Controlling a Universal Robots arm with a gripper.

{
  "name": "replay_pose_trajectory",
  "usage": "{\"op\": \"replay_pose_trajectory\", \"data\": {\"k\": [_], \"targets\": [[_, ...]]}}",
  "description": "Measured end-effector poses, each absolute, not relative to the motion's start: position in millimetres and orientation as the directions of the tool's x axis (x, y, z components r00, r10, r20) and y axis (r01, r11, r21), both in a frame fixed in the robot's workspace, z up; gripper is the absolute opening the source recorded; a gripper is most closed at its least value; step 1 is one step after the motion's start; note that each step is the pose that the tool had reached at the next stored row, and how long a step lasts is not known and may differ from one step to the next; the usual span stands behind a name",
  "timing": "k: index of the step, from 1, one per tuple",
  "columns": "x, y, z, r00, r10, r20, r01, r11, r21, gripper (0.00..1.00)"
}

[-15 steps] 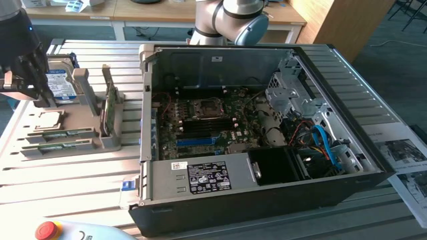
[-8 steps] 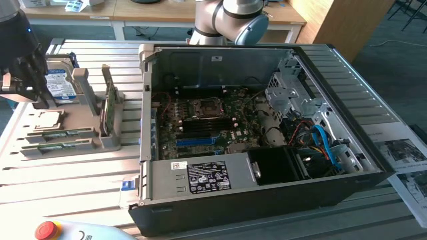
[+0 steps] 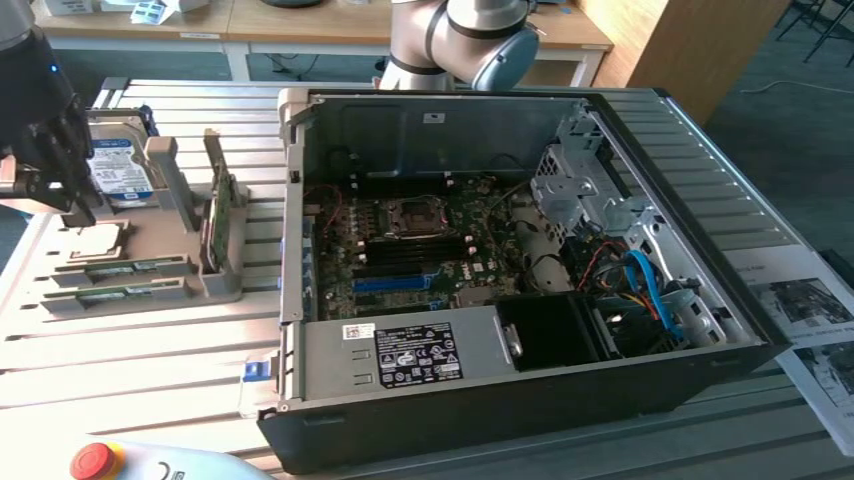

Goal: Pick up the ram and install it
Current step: 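Pick up the ram and move it above insertion slot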

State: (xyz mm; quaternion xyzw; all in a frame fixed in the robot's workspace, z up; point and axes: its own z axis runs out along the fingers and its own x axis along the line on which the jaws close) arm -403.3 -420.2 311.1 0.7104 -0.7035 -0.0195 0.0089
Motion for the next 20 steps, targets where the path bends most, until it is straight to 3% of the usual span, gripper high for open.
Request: {"op": "replay_pose_trajectory", "data": {"k": [20], "targets": [[-403, -421, 287, 0.010, -1.000, -0.015, -0.999, -0.010, 0.039, 0.31]]}}
